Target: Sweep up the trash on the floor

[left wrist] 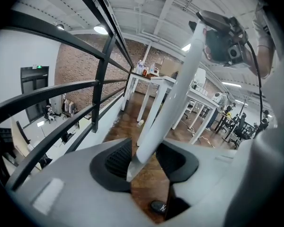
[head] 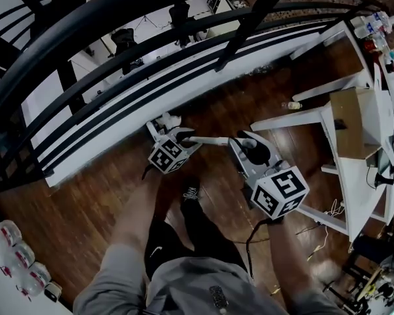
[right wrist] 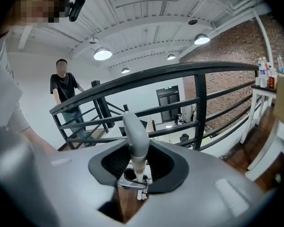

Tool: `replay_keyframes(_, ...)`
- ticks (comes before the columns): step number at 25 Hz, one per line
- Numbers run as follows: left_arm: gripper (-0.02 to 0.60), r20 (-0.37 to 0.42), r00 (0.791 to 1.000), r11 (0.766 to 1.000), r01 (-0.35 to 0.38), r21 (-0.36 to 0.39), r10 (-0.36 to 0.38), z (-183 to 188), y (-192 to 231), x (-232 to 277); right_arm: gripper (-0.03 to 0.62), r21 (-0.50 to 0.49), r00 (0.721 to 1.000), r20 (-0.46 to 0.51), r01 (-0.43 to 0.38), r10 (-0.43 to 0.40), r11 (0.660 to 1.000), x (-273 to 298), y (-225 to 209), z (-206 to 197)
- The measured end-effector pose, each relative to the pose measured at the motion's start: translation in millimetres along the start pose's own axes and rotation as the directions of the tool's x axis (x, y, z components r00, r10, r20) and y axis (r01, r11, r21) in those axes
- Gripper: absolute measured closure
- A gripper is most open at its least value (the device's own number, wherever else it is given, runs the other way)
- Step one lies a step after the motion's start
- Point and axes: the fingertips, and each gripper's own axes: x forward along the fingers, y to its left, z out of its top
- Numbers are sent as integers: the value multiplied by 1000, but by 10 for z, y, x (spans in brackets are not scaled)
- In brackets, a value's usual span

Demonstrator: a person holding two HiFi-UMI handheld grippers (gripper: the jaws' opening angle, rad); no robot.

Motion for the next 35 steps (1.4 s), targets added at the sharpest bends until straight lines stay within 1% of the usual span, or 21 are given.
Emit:
replay_keyframes(2,425,-6,1000,1000,-7,6,7,15,3,-12,496,1,1000,8,-13,13,1000,-2,0,18)
replay_keyframes(4,428,-14,999,999,-31,20,31,85,53,-98,496,-7,999,27,-45,45,999,24,37,115)
replay_keyframes(6,433,-22,998,998,-55,28,56,173,62,-239,496,-36,994,45,-95,97,995,25,145,253)
replay_keyframes(8,436,-30,997,997,-73,19,74,233,-25,-406,496,-89,986,47,-156,161,984,-33,336,387)
replay_keyframes(11,440,-26,994,994,-106,12,107,403,-209,-684,496,-176,965,52,-244,257,954,-191,652,654)
replay_keyframes(14,449,-12,992,992,-122,18,122,590,-436,-943,494,-244,942,60,-306,329,920,-397,939,927)
replay_keyframes(16,454,6,991,990,-137,21,137,734,-572,-1128,494,-281,925,69,-342,374,897,-543,1125,1107)
replay_keyframes(19,457,43,983,983,-180,19,180,945,-730,-1406,494,-327,898,83,-385,432,863,-754,1384,1356)
replay_keyframes(21,462,54,977,978,-208,34,206,1022,-838,-1573,494,-347,883,92,-404,460,846,-889,1534,1457)
replay_keyframes(24,466,80,972,972,-227,58,222,1085,-985,-1760,494,-364,872,117,-408,476,837,-1065,1694,1548)
replay_keyframes(27,466,100,971,972,-226,64,219,1083,-1134,-1873,494,-361,875,140,-391,464,847,-1208,1793,1576)
replay_keyframes(30,466,84,976,975,-208,77,202,999,-1305,-1935,493,-354,886,153,-364,437,861,-1363,1898,1511)
replay_keyframes(33,469,107,976,972,-203,118,191,1009,-1465,-1916,494,-354,901,165,-325,401,877,-1516,1956,1423)
replay_keyframes(35,471,108,980,974,-181,139,167,984,-1609,-1854,494,-344,916,177,-286,361,894,-1642,1946,1331)
